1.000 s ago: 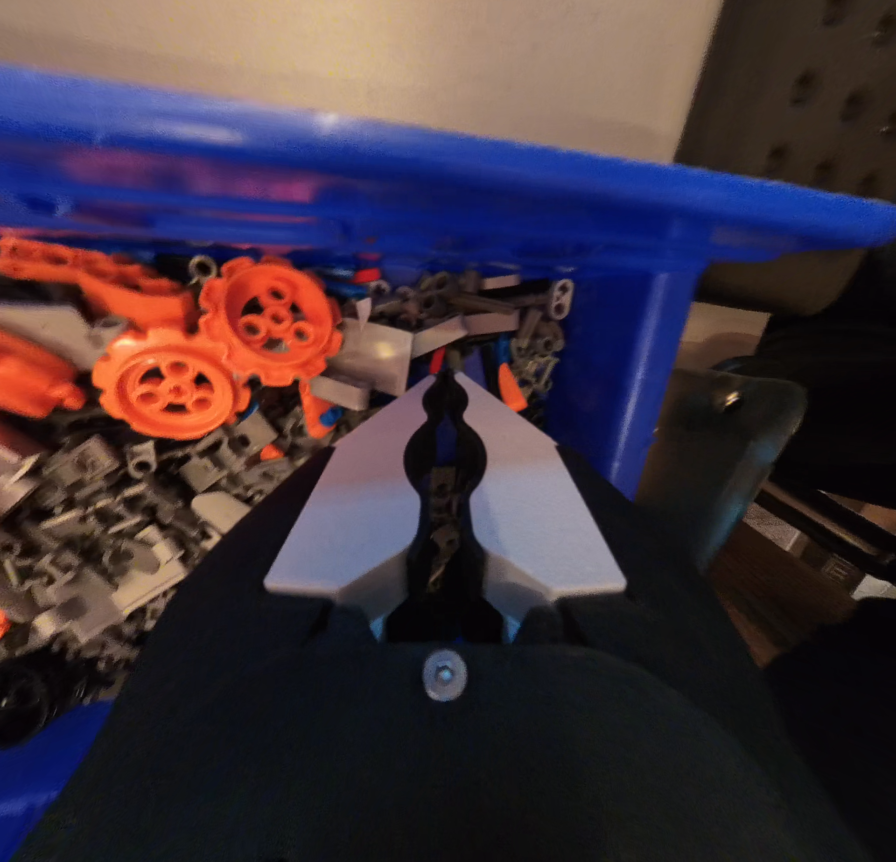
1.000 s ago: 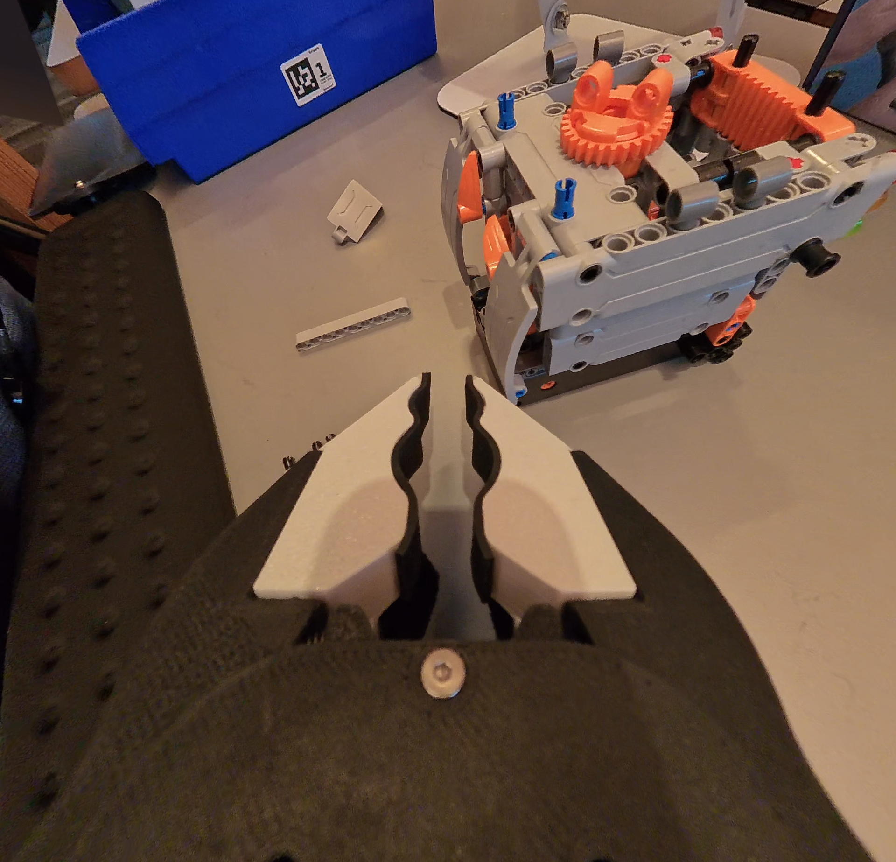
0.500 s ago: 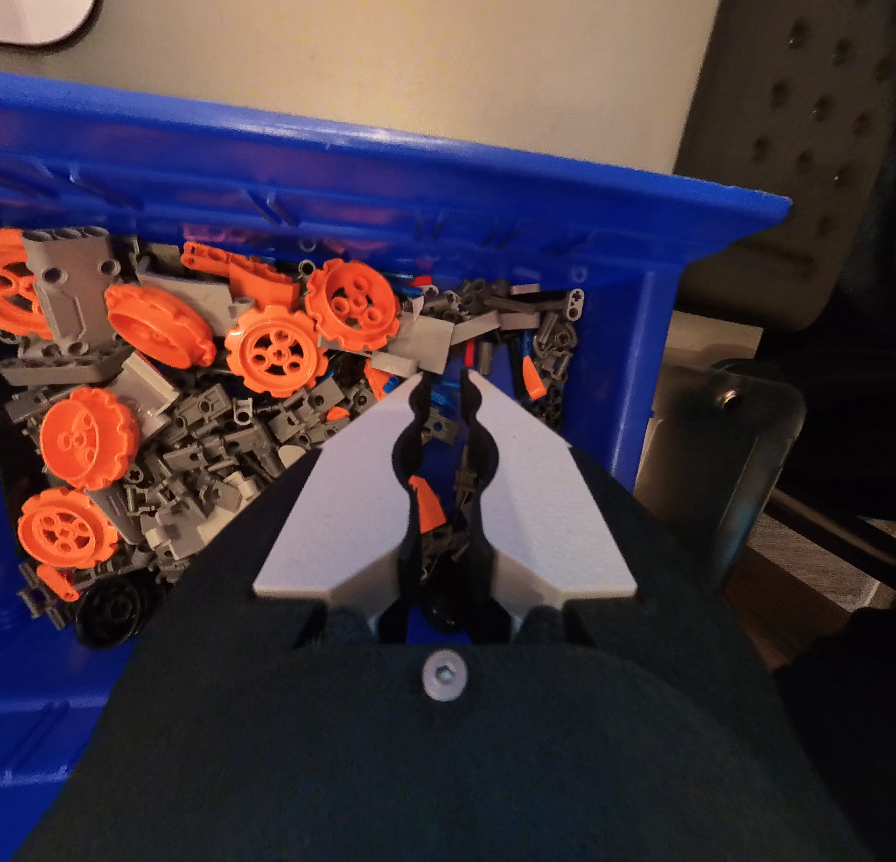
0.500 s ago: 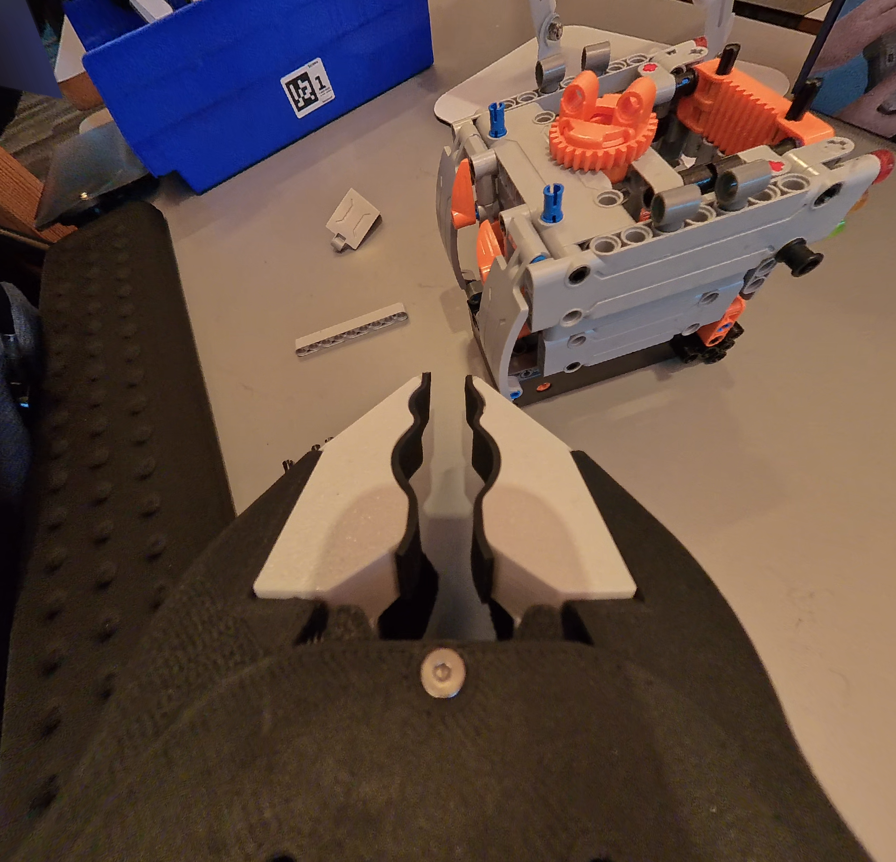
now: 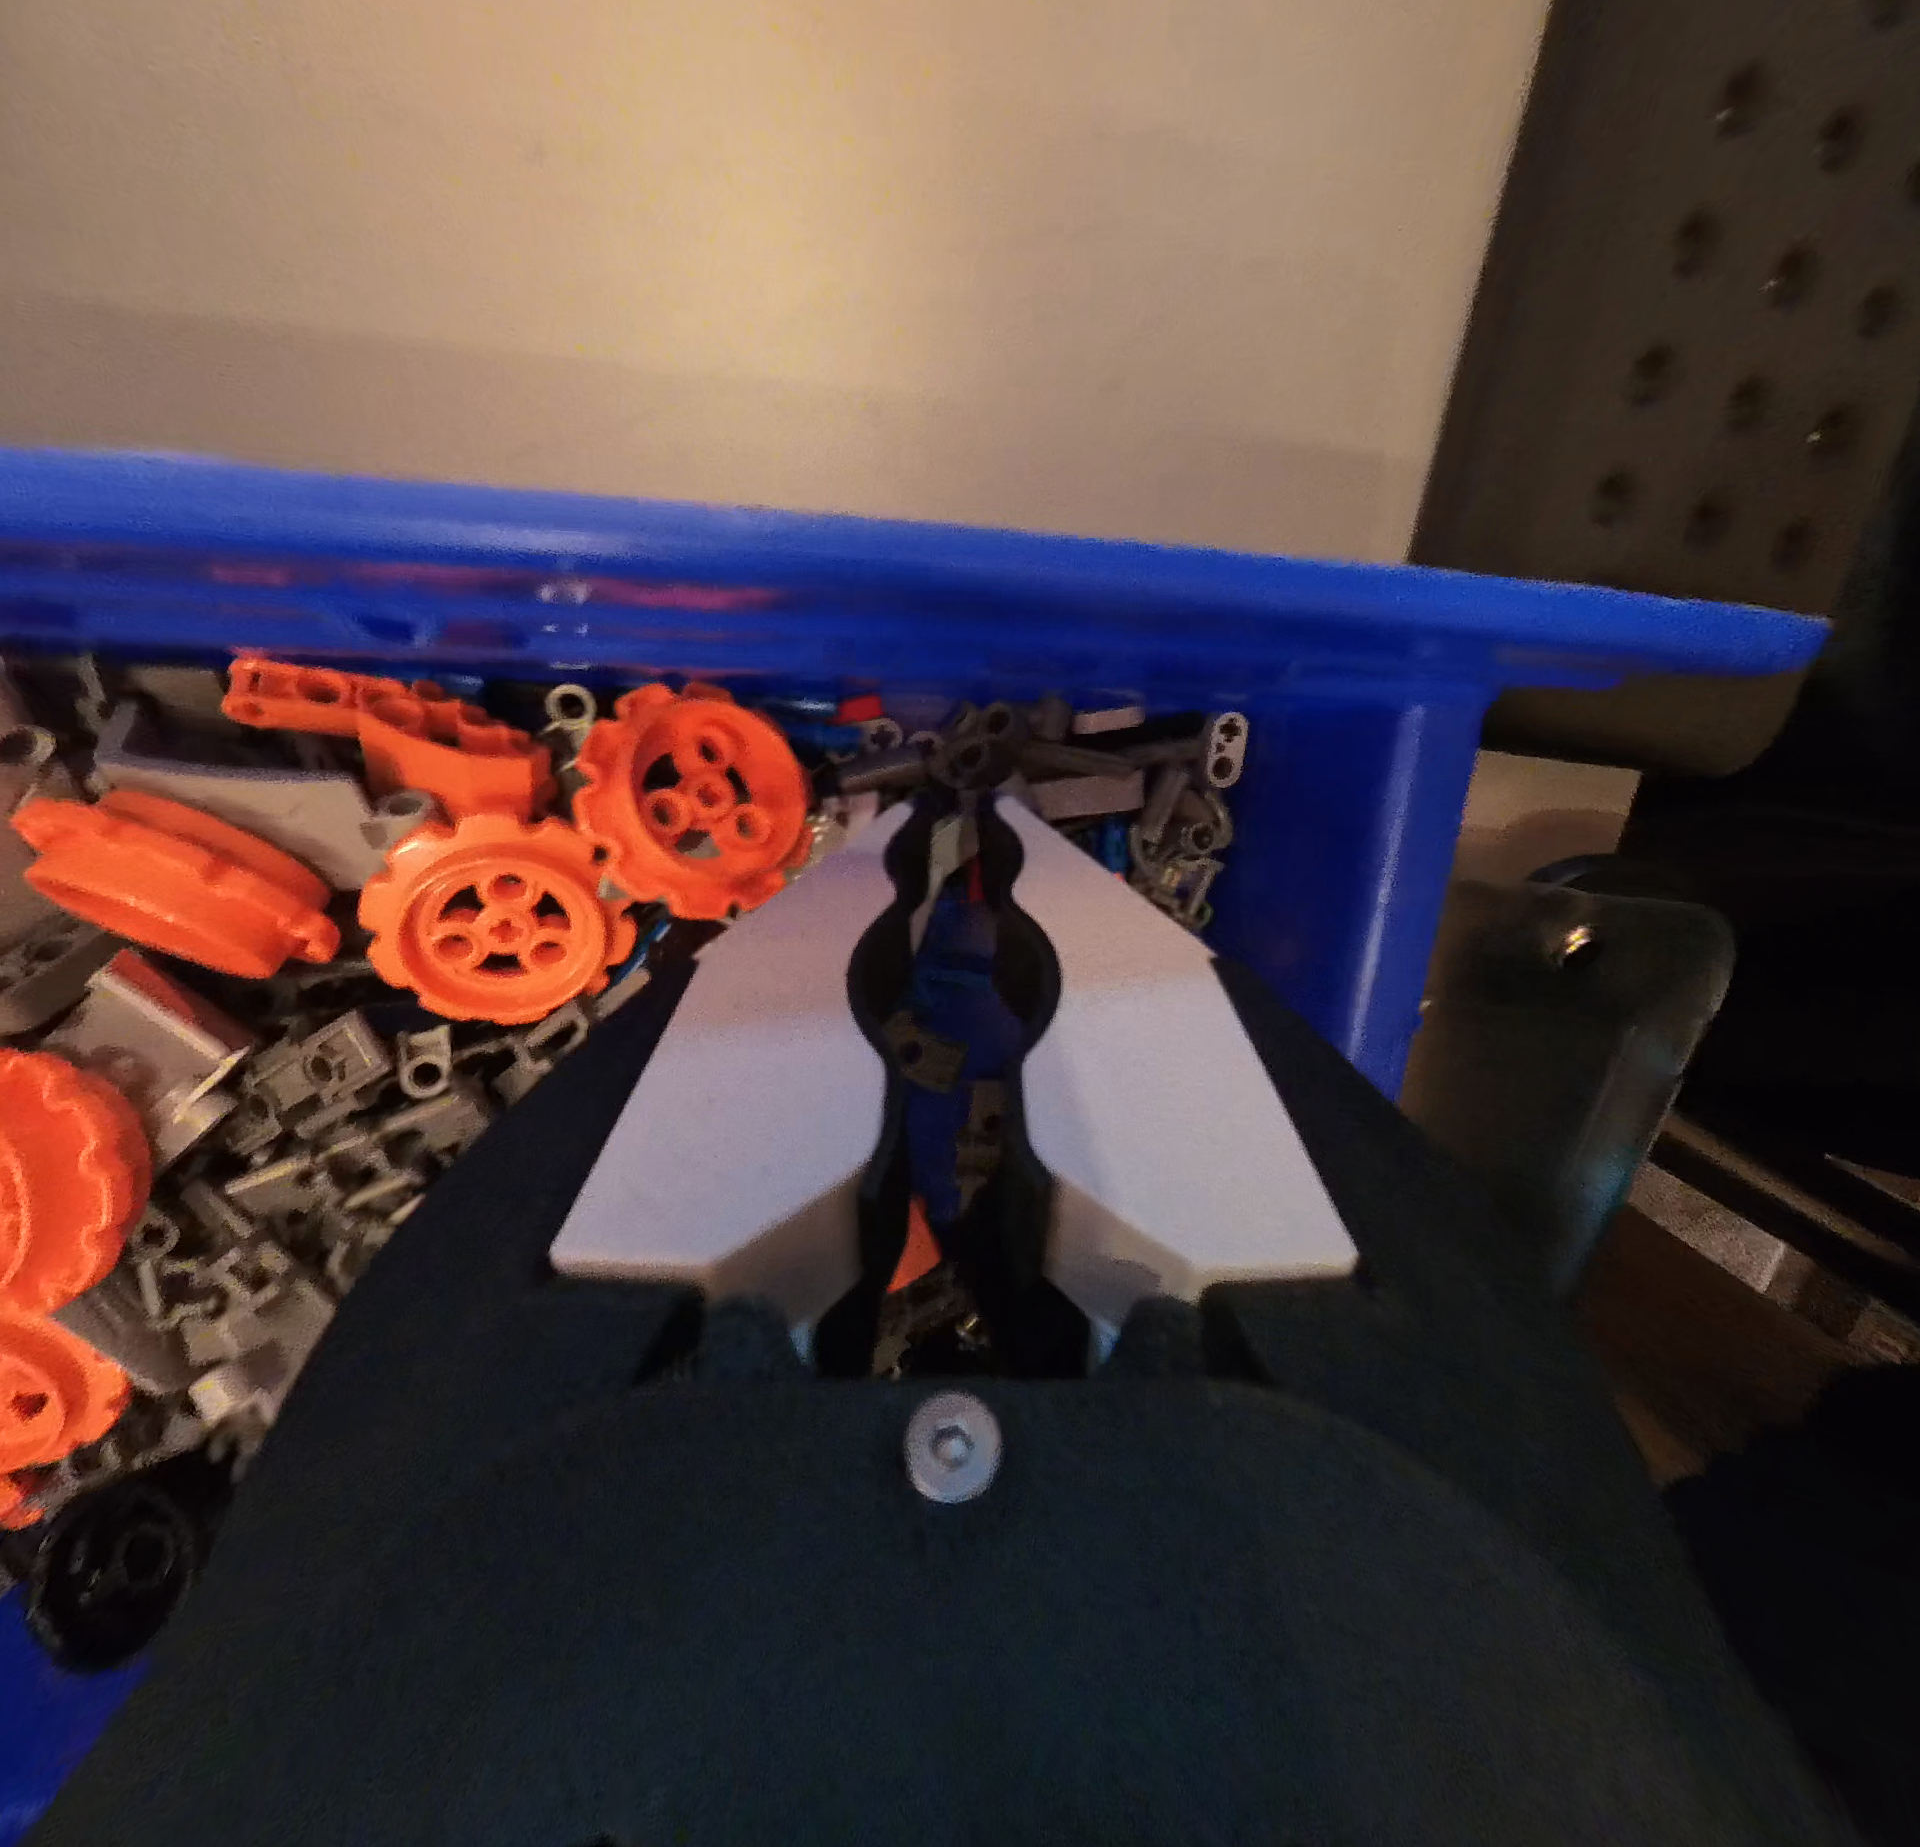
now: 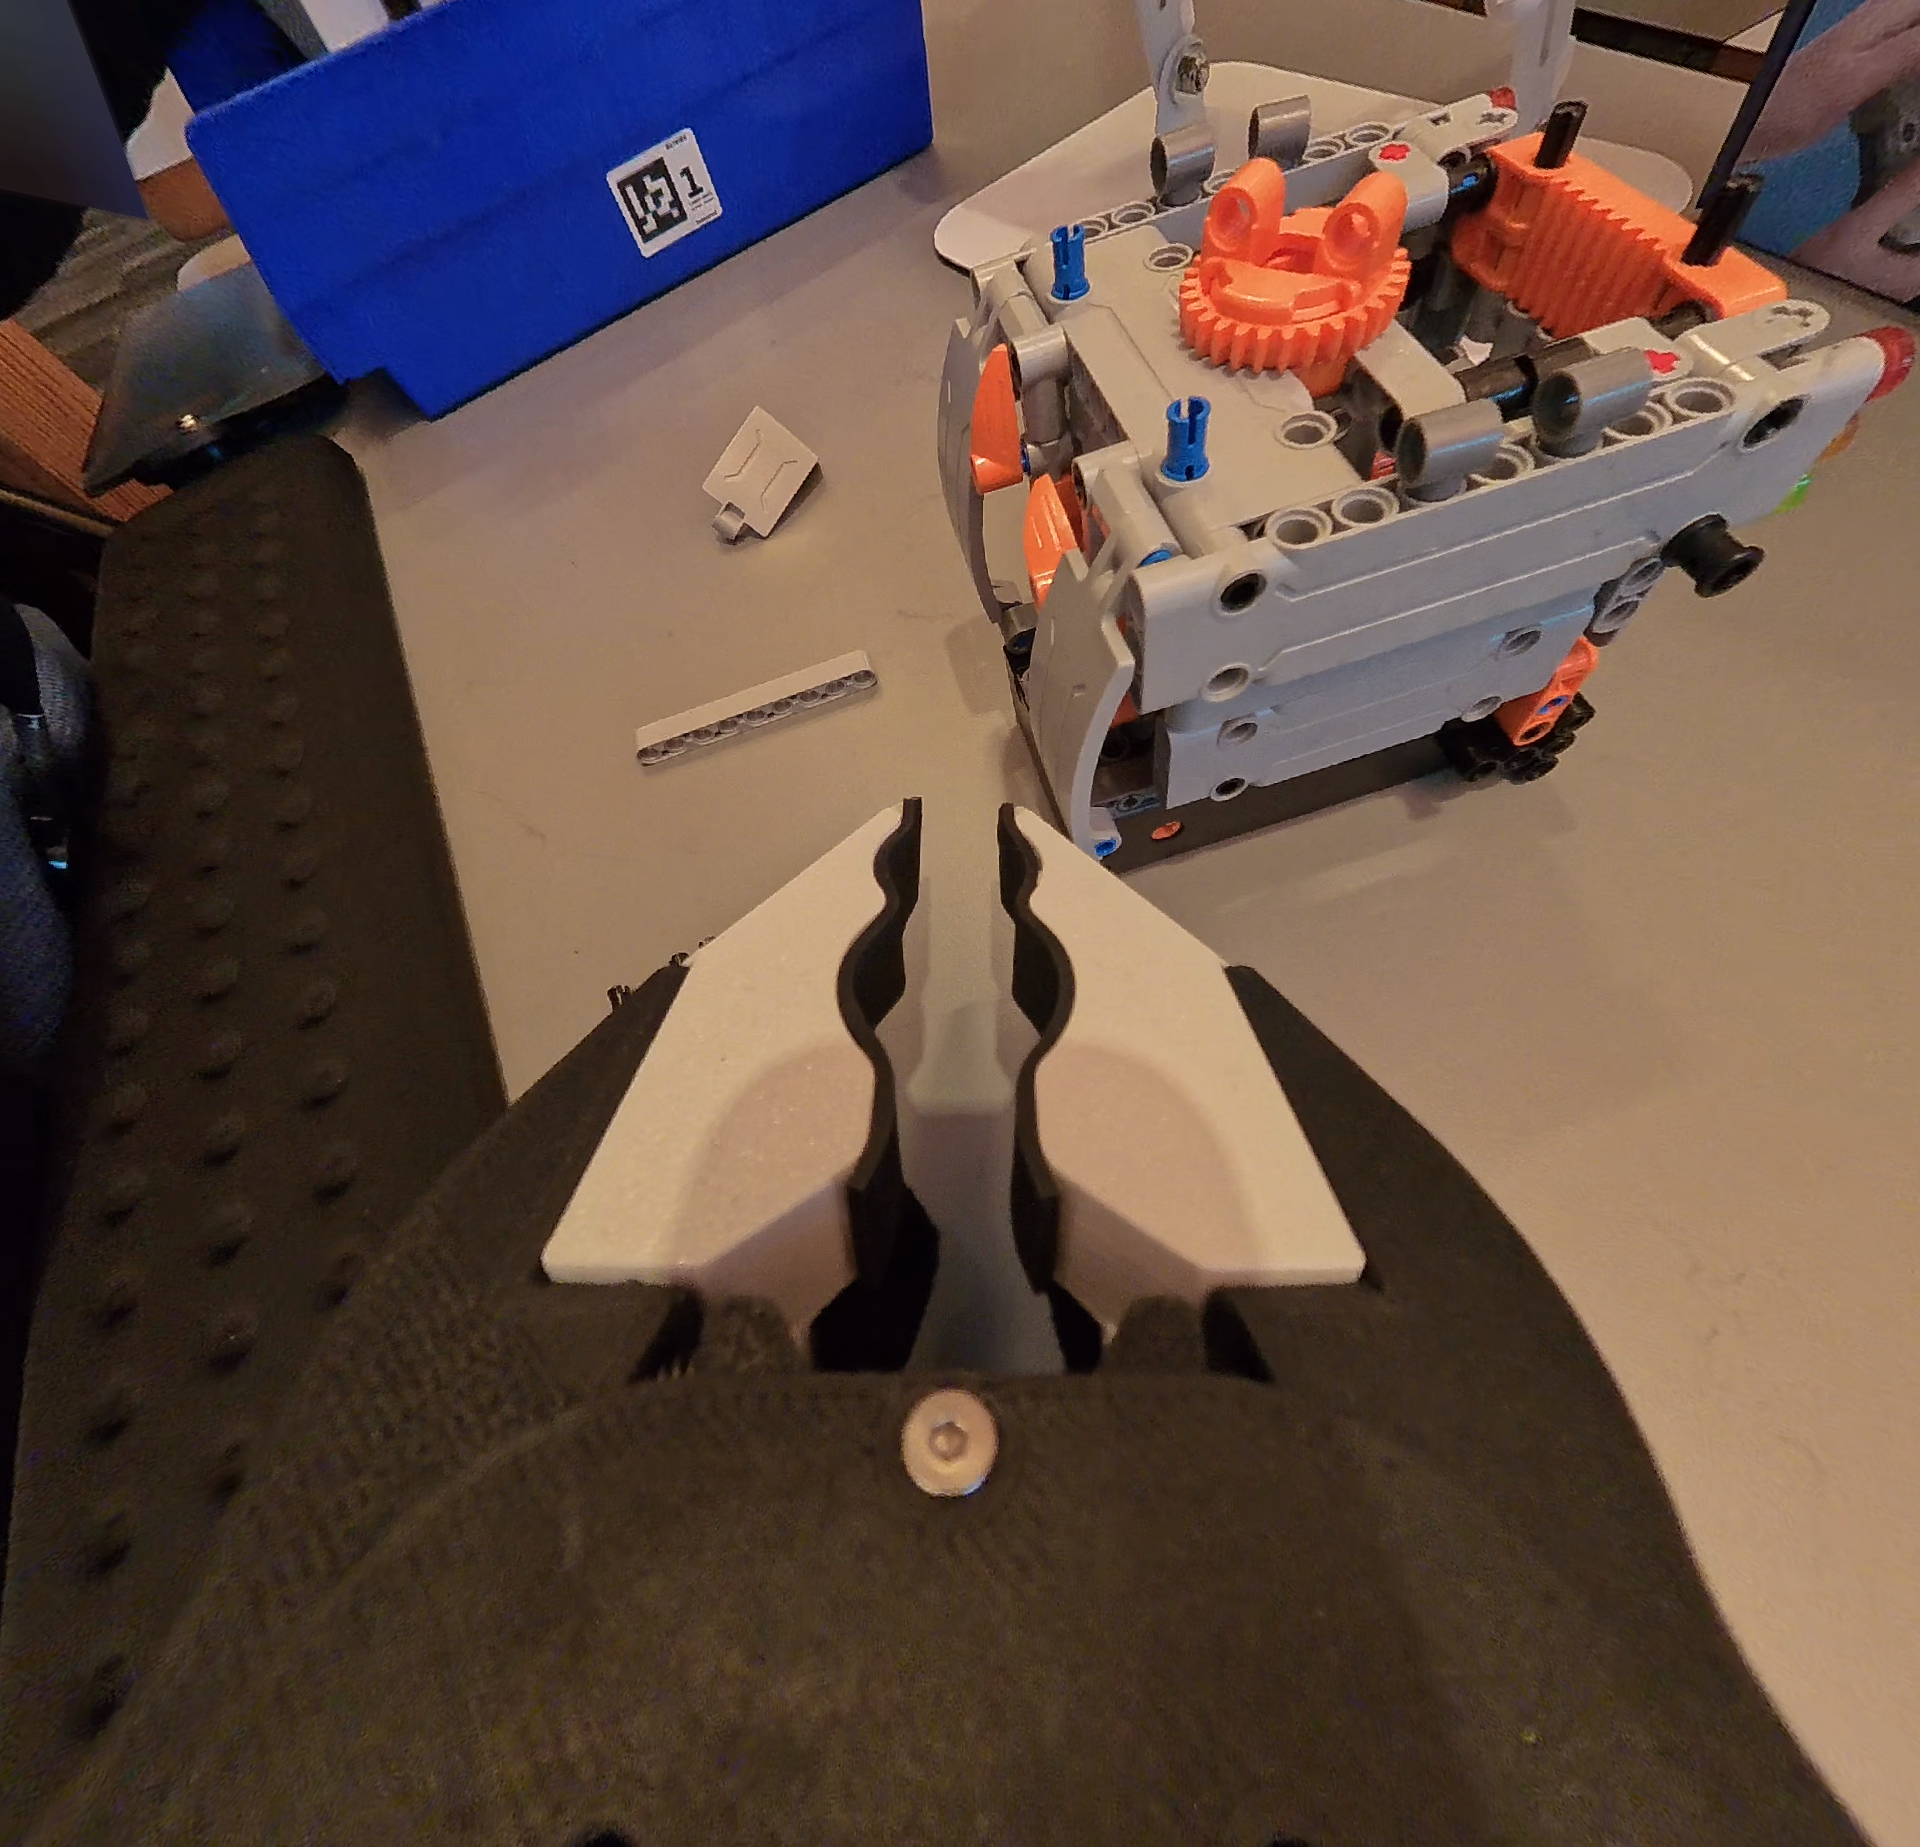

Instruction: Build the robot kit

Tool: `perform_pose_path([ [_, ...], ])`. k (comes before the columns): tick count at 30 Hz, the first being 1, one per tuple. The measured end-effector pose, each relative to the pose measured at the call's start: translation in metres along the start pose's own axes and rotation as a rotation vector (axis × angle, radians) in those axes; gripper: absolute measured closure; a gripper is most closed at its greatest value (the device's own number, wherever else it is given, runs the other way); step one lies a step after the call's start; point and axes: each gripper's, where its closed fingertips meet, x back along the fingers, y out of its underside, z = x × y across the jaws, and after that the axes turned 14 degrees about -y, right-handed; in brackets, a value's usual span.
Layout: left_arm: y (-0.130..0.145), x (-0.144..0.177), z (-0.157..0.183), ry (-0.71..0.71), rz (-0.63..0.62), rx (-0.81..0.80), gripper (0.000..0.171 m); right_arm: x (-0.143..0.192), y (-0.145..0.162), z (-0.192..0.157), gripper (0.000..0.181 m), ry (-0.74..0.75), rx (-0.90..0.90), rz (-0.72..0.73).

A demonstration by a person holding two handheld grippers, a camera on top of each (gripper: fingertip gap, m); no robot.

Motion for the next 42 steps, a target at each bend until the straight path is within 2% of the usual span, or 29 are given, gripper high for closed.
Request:
perform_pose_path([
  [1,0.003,0.001,-0.007,-0.038,-0.016,0.009,0.169,0.0,0.0,0.0,0.169,0.0,0.0,0.0],
  [4,0.024,0.007,-0.027,-0.14,-0.123,0.033,0.17,0.0,0.0,0.0,0.169,-0.001,0.0,-0.002],
  [9,0.044,0.028,-0.053,-0.258,-0.169,0.094,0.169,0.0,0.0,0.0,0.169,-0.001,-0.001,-0.002],
  [17,0.062,0.049,-0.055,-0.262,-0.183,0.136,0.162,0.0,0.0,0.0,0.169,-0.002,-0.001,0.0],
  [25,0.056,0.047,-0.032,-0.147,-0.165,0.096,0.162,0.001,-0.001,0.0,0.169,-0.006,-0.004,0.007],
  [30,0.037,0.041,-0.015,-0.066,-0.09,0.047,0.162,0.001,-0.001,0.0,0.169,-0.006,-0.005,0.007],
  [39,0.028,0.021,-0.012,-0.042,-0.086,0.018,0.157,0.001,-0.001,0.0,0.169,-0.007,-0.008,0.009],
  [42,0.037,0.012,-0.018,-0.07,-0.148,0.02,0.156,0.001,0.0,0.0,0.169,-0.008,-0.011,0.008],
])
